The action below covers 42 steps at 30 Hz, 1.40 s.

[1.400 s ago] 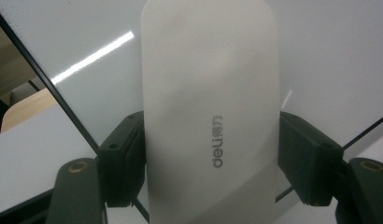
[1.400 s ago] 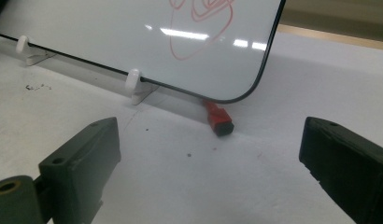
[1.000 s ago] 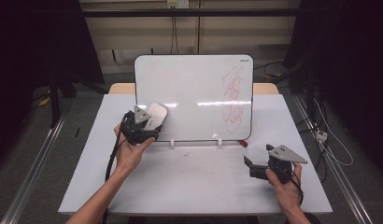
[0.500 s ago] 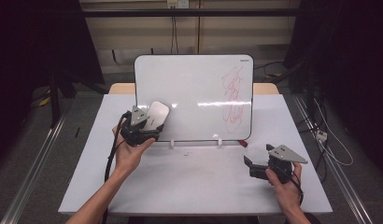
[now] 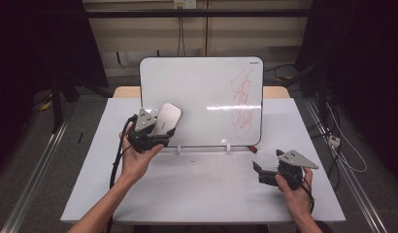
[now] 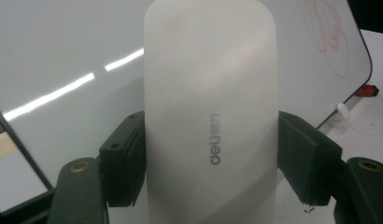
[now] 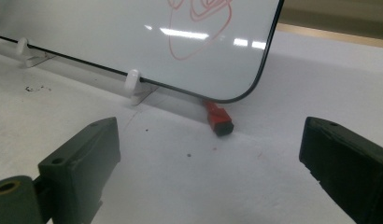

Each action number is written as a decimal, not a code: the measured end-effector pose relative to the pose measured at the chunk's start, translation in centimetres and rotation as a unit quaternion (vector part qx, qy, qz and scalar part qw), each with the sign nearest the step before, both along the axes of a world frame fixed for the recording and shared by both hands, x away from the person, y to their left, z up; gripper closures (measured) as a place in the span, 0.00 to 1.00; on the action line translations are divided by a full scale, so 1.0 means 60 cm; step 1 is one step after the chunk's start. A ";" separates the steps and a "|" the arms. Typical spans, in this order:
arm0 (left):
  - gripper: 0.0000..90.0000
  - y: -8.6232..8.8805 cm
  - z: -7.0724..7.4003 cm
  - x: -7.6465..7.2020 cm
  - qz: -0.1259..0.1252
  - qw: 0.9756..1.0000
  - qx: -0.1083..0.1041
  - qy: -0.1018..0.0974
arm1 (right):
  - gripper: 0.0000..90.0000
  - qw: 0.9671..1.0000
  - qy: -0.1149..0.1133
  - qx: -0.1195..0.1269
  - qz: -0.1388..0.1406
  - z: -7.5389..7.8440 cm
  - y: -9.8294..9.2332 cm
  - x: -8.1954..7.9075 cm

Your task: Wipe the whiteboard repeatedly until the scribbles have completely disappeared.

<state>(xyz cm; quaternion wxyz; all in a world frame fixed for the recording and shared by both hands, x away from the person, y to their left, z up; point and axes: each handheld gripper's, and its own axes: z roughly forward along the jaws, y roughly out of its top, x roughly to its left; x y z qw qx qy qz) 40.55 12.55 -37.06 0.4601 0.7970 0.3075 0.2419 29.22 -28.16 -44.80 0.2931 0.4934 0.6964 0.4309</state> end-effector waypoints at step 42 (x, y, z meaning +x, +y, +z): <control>0.34 -0.168 0.077 0.061 -0.060 0.997 -0.002 -0.041 | 0.06 1.000 0.005 0.011 0.013 -0.005 -0.009 0.002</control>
